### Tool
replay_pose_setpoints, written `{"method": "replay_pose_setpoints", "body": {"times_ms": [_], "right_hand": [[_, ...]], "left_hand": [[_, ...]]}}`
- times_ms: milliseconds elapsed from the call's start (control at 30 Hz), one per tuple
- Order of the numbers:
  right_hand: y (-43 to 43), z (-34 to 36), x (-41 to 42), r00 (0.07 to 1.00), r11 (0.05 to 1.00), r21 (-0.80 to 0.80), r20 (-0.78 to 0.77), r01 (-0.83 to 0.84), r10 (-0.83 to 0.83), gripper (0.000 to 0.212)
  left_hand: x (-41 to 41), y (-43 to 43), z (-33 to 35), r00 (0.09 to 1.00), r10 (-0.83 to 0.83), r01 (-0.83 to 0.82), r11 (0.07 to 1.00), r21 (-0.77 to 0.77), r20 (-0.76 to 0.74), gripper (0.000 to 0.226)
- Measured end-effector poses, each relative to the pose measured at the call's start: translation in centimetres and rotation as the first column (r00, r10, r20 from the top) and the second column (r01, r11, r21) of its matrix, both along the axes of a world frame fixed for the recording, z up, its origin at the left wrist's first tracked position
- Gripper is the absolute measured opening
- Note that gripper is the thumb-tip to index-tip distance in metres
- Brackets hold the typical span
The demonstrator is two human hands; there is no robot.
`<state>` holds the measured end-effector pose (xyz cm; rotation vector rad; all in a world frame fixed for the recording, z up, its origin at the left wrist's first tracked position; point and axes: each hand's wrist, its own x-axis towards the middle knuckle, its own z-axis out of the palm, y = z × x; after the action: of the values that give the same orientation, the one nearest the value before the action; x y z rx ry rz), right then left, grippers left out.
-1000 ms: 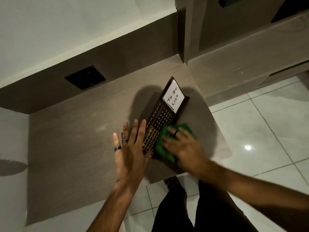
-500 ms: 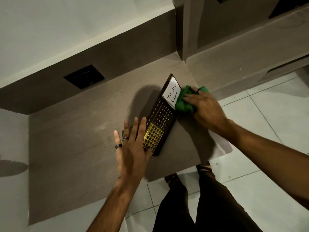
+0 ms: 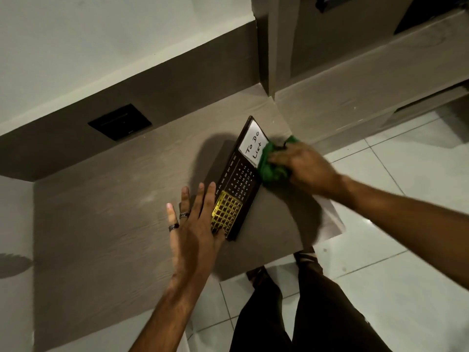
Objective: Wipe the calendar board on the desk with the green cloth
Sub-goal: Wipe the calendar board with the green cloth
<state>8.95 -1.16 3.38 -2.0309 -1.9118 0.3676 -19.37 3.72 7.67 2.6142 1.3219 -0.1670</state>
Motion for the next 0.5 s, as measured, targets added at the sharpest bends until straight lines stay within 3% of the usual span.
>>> {"method": "replay_pose_setpoints", "body": {"times_ms": [100,167,233,300,400,467,500], "right_hand": [[2.3,0.1,2.4,0.982,0.980,-0.077,0.064,0.181,-0.176,0.045],[2.5,0.0,0.6,0.969,0.977,-0.067,0.160,0.203,-0.190,0.042],[0.7,-1.0,-3.3,0.975,0.983,-0.012,0.131,0.184,-0.181,0.043],[-2.1,-1.0,-7.9,0.997,0.997,-0.024,0.028,0.073,-0.072,0.044],[-4.5,-0.6,-12.5,0.955,0.947,-0.129,0.004,-0.295,0.298,0.049],[-4.5,0.2,-12.4,0.929,0.926,-0.125,-0.158,-0.356,0.335,0.053],[-4.4,0.8,-11.7,0.911,0.948,-0.087,-0.316,-0.308,0.267,0.056]], "left_hand": [[0.1,-0.2,0.1,0.998,0.008,-0.007,1.000,-0.014,0.062,0.106],[0.0,-0.2,0.1,0.997,0.017,-0.016,1.000,-0.014,0.078,0.106],[-0.1,-0.2,-0.1,0.999,0.011,-0.011,1.000,0.005,0.050,0.107],[-0.1,-0.1,-0.3,0.999,0.010,-0.010,1.000,0.009,0.033,0.108],[-0.3,0.0,-0.7,0.999,0.034,-0.033,0.999,-0.010,0.030,0.109],[-0.6,0.1,-1.2,0.999,0.035,-0.035,0.999,0.017,-0.017,0.111],[-0.6,0.2,-1.4,0.999,0.038,-0.038,0.999,0.024,-0.015,0.112]]}}
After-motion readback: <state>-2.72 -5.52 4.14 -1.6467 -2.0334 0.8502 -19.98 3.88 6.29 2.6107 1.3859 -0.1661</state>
